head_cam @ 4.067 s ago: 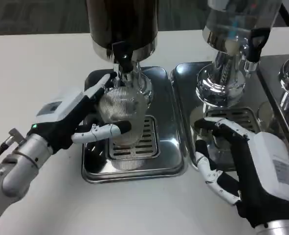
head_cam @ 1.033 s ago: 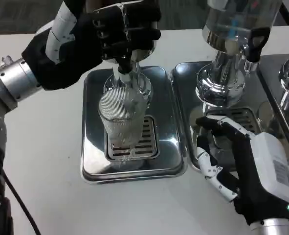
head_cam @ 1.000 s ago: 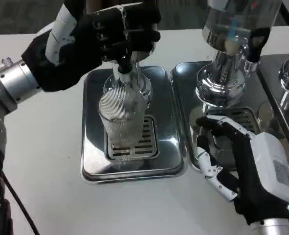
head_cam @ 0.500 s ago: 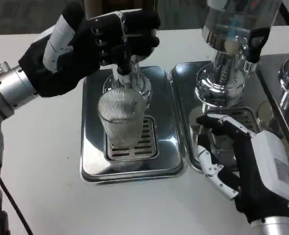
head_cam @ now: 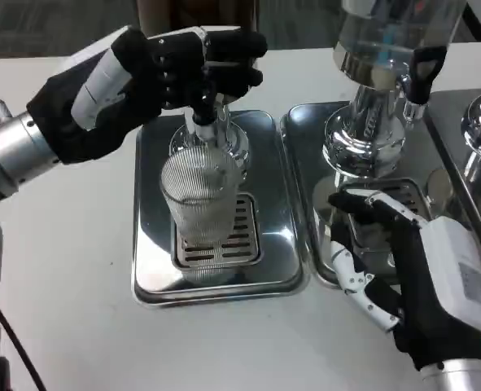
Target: Grasp the cup under the faucet to collect the drink, then remove the cup.
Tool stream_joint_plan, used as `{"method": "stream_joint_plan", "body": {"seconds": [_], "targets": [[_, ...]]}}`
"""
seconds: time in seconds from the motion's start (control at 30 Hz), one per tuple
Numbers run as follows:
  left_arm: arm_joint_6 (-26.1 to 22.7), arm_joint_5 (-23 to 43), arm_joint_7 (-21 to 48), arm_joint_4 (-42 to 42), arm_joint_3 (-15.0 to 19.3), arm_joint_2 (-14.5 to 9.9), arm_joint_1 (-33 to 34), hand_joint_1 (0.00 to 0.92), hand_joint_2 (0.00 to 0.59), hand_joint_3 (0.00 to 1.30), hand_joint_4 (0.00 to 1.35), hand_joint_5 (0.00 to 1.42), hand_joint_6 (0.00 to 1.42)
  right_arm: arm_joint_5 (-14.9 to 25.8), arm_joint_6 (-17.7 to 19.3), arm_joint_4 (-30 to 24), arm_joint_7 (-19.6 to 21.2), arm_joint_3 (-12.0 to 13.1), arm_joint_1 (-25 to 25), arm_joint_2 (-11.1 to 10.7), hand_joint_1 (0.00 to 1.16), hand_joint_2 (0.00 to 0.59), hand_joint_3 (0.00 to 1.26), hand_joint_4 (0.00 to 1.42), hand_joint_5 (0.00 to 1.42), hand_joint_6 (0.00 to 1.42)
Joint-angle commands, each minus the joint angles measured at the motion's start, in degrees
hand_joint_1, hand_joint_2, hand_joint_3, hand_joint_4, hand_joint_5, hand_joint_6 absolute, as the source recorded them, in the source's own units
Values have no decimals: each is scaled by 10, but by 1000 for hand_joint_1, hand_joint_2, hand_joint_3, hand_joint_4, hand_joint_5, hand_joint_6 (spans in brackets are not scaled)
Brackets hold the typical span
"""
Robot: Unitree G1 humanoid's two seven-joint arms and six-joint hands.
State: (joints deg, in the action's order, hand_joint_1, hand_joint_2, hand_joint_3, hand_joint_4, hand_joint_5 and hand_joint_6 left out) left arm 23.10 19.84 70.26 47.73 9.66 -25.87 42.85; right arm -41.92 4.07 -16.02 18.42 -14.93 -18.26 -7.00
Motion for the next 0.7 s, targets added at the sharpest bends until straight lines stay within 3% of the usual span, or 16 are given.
{"method": "stream_joint_plan", "body": {"seconds": [0.03,0.5,0.7], "targets": [[24,-21,4,6,-12,-7,-18,0,40,248,127,193,188,9,-1,0,-5,4,4,1,484,451,433,390,400,289],[99,-40,-21,-7,-28,-17,-39,0,38,258,137,193,198,40,-11,-1,-33,14,19,5,484,450,399,367,373,281],[117,-47,-30,-9,-34,-20,-44,0,37,256,128,170,187,86,-17,4,-60,24,30,12,477,443,268,303,343,281]]}}
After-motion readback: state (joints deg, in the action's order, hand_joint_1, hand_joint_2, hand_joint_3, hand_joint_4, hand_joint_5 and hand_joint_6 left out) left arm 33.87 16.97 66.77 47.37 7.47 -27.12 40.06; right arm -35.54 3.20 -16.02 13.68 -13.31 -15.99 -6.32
